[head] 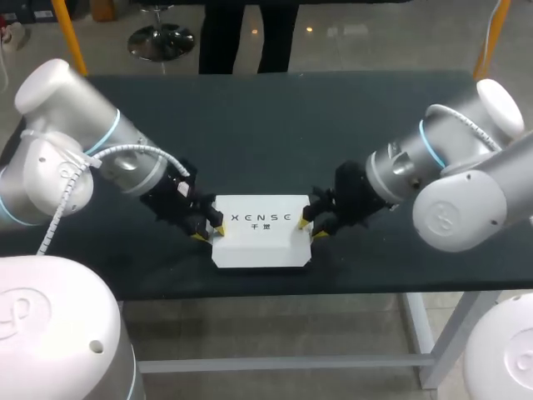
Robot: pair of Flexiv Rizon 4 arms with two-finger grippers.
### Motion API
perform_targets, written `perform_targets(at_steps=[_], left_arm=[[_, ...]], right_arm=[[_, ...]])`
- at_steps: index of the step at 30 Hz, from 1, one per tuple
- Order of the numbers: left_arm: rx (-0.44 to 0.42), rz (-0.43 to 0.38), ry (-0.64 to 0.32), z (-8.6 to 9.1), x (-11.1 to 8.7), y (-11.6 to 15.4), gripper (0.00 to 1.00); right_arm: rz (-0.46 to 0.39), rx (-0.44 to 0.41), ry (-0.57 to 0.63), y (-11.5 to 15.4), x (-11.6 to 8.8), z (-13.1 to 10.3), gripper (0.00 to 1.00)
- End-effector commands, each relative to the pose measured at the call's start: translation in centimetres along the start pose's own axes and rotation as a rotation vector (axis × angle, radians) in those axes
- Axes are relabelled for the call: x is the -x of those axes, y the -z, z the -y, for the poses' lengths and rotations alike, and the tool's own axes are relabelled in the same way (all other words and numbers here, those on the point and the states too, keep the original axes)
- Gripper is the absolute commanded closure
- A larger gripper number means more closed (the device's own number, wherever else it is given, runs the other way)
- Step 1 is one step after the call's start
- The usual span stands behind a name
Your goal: Assemble the packaging by folding the flat box into shape, placing the metal phone stand inside, and closing the box properly
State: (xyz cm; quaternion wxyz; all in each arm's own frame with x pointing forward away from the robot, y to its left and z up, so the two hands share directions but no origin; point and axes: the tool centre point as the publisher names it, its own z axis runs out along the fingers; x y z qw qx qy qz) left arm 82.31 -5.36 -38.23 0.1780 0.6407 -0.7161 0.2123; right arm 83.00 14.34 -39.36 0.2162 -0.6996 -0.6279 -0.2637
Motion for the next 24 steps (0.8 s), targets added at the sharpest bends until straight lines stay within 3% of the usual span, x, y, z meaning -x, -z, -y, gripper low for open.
perform_targets(at_steps=[1,24], left_arm=[[0.0,-0.023,-0.003,0.2,0.4,-0.8,0.51],[0.009,-0.125,-0.017,-0.3,-0.7,-0.6,0.47]], right_arm=[[-0.07,-0.023,0.005,0.0,0.4,-0.3,0.57],[-0.118,-0.016,0.018,0.1,-0.3,-0.8,0.56]])
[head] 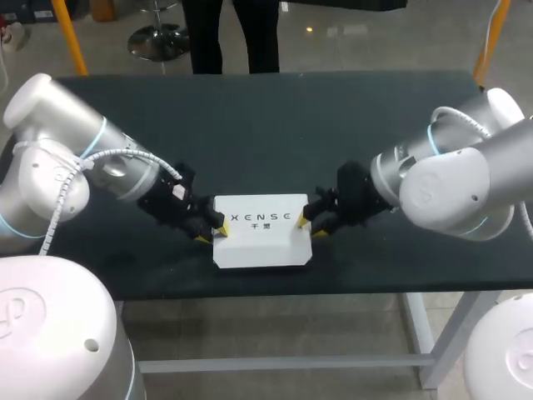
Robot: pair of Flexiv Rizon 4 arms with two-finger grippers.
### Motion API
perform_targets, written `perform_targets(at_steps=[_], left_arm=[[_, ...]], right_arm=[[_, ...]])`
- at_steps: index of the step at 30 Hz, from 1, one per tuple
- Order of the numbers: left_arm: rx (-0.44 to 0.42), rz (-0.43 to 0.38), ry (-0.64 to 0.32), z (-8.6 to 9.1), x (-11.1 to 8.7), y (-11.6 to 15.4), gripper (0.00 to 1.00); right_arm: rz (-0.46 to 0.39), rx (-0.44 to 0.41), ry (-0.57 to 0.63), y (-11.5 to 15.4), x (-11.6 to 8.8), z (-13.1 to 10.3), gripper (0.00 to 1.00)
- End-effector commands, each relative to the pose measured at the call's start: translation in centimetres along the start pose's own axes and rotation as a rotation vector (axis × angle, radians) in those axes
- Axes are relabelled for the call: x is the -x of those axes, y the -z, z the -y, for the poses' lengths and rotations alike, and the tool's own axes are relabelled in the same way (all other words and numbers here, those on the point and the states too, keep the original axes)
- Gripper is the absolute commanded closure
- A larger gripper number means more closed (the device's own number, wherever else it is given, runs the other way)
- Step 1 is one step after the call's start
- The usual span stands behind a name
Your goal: Assemble the packaging by folding the flat box into shape, placing the metal phone stand inside, and closing the box properly
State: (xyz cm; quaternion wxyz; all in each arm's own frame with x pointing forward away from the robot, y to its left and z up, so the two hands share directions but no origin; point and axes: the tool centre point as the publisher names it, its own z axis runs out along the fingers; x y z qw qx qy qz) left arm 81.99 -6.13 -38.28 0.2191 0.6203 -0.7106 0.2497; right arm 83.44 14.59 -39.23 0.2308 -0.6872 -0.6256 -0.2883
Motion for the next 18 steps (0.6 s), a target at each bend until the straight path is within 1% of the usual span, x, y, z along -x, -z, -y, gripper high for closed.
perform_targets(at_steps=[1,6,11,18], left_arm=[[0.01,-0.017,0.006,0.0,-0.05,-0.25,0.47],[0.015,-0.05,0.028,0.17,-0.04,-0.4,0.47],[0.01,-0.082,0.041,0.38,0.08,-0.41,0.5],[0.009,-0.108,0.057,0.68,0.15,-0.44,0.51]], right_arm=[[-0.058,-0.021,0.002,0.22,-0.1,-0.43,0.56],[-0.059,-0.02,0.0,0.13,-0.08,-0.72,0.56],[-0.063,-0.025,-0.01,-0.1,0.17,-0.84,0.57],[-0.062,-0.019,-0.012,-0.1,0.2,-0.76,0.57]])
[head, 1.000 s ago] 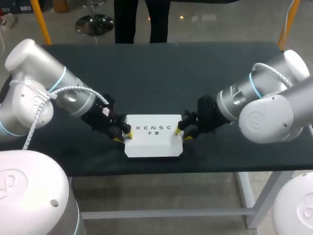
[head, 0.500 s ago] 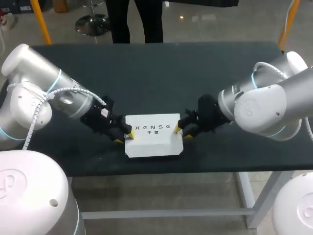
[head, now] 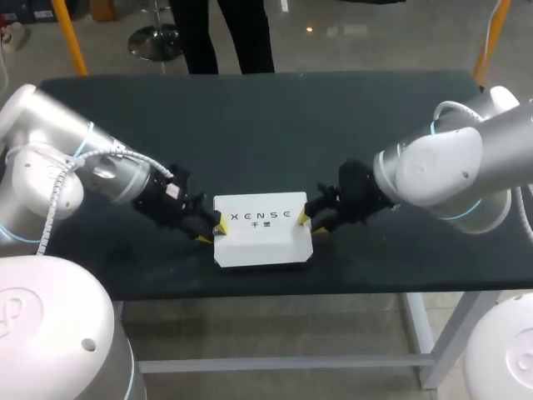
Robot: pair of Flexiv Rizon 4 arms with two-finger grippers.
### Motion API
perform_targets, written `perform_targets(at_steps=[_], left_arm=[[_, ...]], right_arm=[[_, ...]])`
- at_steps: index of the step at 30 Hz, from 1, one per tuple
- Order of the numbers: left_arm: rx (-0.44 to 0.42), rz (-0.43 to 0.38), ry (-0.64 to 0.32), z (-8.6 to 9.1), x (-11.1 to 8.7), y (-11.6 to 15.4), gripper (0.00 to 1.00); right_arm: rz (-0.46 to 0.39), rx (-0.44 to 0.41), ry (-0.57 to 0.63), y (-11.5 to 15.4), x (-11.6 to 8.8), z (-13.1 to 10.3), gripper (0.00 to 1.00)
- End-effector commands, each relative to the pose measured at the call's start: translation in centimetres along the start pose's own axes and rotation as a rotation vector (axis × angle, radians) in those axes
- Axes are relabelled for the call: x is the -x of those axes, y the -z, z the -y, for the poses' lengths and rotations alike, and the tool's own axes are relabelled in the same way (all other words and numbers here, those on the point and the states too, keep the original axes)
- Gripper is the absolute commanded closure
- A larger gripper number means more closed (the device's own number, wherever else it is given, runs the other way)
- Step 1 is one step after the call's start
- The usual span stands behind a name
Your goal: Assemble the packaging by folding the flat box into shape, placing the metal phone stand inside, and closing the box properly
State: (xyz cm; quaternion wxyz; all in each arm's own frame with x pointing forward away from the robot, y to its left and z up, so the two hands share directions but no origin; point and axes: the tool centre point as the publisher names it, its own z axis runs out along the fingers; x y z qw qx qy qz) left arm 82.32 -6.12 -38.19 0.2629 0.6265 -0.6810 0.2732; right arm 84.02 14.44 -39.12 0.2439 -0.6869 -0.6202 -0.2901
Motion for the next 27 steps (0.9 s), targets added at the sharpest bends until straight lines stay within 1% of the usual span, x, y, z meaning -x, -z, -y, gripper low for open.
perform_targets(at_steps=[1,5,8,15,17,19,22,27], left_arm=[[0.007,-0.008,0.001,0.36,0.19,-0.51,0.51],[0.008,-0.01,-0.014,0.4,0.21,-0.58,0.48],[0.0,-0.011,-0.024,0.37,0.23,-0.63,0.5],[-0.006,-0.007,-0.029,0.28,0.25,-0.62,0.51],[-0.006,-0.007,-0.029,0.28,0.25,-0.62,0.5],[-0.006,-0.007,-0.029,0.28,0.25,-0.62,0.46],[-0.006,-0.007,-0.029,0.28,0.25,-0.62,0.42],[-0.006,-0.007,-0.029,0.28,0.25,-0.62,0.43]], right_arm=[[-0.04,-0.006,0.002,-0.21,0.19,-0.15,0.56],[-0.036,0.0,0.005,-0.28,0.14,-0.05,0.56],[-0.037,0.005,0.009,-0.39,0.1,0.01,0.57],[-0.03,0.019,0.023,-0.5,-0.05,0.27,0.58],[-0.03,0.019,0.023,-0.5,-0.05,0.27,0.58],[-0.03,0.019,0.023,-0.5,-0.05,0.27,0.58],[-0.03,0.019,0.023,-0.5,-0.05,0.27,0.56],[-0.03,0.019,0.023,-0.5,-0.05,0.27,0.52]])
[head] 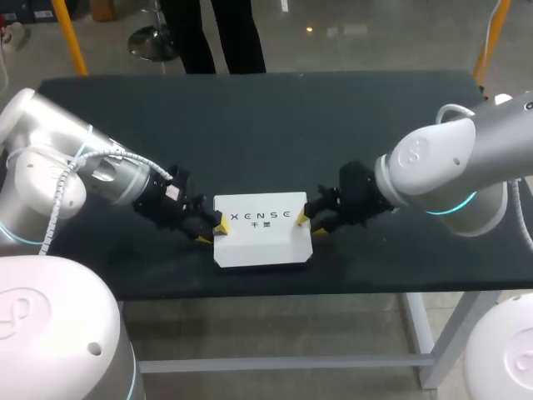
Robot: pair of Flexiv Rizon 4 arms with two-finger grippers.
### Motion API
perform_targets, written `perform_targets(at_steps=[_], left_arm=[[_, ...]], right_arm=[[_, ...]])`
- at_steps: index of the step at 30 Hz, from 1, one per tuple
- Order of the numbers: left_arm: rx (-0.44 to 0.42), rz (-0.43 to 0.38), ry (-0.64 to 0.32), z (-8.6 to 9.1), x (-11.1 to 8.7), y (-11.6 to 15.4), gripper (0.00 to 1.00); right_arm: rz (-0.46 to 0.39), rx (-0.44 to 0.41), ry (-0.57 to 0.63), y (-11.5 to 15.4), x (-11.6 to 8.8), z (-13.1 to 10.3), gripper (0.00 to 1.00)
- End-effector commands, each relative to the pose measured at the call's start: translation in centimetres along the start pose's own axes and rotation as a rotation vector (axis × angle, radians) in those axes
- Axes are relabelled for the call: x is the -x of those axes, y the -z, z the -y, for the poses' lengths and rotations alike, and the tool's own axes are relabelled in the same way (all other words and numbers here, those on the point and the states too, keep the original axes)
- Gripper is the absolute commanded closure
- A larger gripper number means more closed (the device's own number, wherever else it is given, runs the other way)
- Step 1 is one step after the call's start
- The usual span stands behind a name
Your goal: Assemble the packaging by folding the flat box into shape, placing the metal phone stand inside, and closing the box properly
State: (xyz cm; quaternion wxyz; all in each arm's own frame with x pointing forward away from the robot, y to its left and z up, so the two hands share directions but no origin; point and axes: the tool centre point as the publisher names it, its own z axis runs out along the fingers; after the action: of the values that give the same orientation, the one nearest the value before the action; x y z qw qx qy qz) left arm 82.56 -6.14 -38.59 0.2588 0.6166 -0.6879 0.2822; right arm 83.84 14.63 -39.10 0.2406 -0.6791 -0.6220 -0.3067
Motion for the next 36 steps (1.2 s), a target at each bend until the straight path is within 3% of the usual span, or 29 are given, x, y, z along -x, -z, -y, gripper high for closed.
perform_targets(at_steps=[1,6,12,26,29,36], left_arm=[[0.002,0.0,0.0,0.05,-0.03,-0.33,0.42],[0.002,0.0,0.0,0.05,-0.03,-0.33,0.53],[0.002,0.0,0.0,0.05,-0.03,-0.33,0.5],[0.002,0.008,-0.004,0.1,-0.12,-0.42,0.51],[0.006,0.012,-0.007,0.13,-0.15,-0.46,0.52],[0.023,0.01,-0.006,0.2,-0.22,-0.33,0.55]], right_arm=[[-0.007,-0.001,0.001,-0.39,0.09,0.08,0.52],[-0.007,-0.001,0.001,-0.39,0.09,0.08,0.55],[-0.007,-0.001,0.001,-0.39,0.09,0.08,0.58],[-0.001,0.005,0.005,-0.5,-0.07,-0.01,0.5],[0.002,0.001,0.006,-0.55,-0.14,-0.12,0.44],[0.003,-0.023,-0.001,-0.56,-0.17,-0.4,0.47]])
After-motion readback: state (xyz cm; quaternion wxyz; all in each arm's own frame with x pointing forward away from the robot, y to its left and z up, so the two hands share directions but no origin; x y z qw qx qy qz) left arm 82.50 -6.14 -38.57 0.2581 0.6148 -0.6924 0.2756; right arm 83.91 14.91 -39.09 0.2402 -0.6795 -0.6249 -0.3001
